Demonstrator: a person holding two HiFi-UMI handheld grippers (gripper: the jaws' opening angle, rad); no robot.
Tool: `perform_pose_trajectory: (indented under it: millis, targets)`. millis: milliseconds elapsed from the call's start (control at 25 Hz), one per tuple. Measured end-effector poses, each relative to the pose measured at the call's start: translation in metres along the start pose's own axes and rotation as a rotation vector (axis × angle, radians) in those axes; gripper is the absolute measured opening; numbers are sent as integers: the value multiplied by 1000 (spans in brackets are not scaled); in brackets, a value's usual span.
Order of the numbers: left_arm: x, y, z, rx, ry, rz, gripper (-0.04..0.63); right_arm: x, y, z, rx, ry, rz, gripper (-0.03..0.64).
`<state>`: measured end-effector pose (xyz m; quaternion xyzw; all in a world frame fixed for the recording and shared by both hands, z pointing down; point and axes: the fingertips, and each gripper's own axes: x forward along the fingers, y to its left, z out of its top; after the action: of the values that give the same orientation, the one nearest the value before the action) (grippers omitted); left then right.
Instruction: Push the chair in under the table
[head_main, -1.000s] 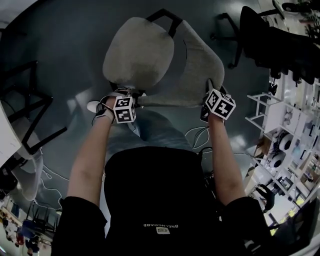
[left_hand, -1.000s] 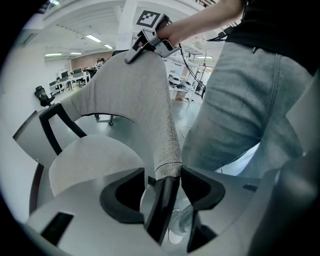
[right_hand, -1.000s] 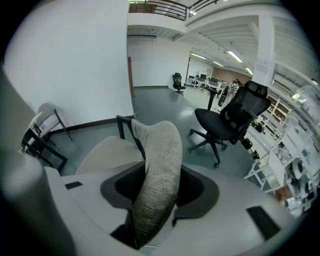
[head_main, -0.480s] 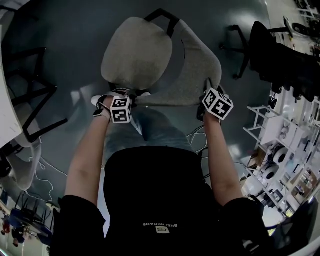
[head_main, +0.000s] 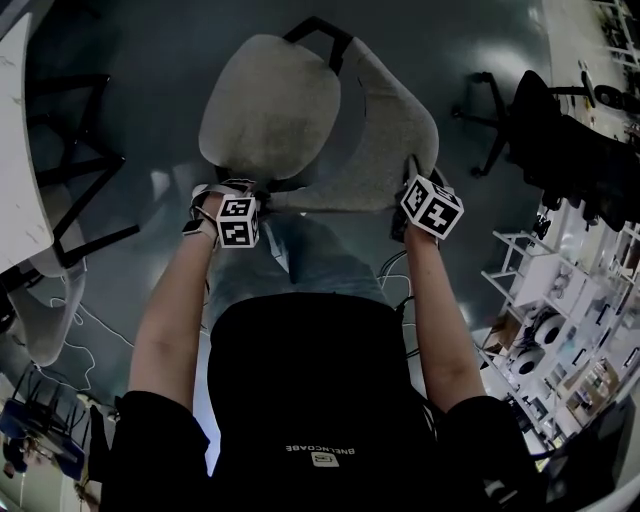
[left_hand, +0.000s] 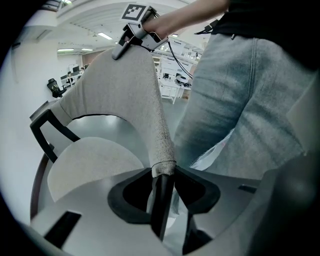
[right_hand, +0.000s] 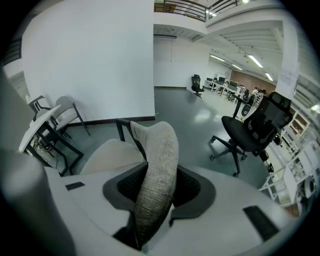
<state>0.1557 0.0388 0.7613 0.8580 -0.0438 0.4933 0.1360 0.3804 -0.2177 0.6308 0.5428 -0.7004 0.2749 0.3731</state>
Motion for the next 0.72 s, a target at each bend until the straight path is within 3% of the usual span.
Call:
perform_pose_trajectory:
  millis: [720]
  targets:
    - [-67, 11, -99, -84, 16, 91, 121, 22, 142, 42, -86, 10, 63, 147]
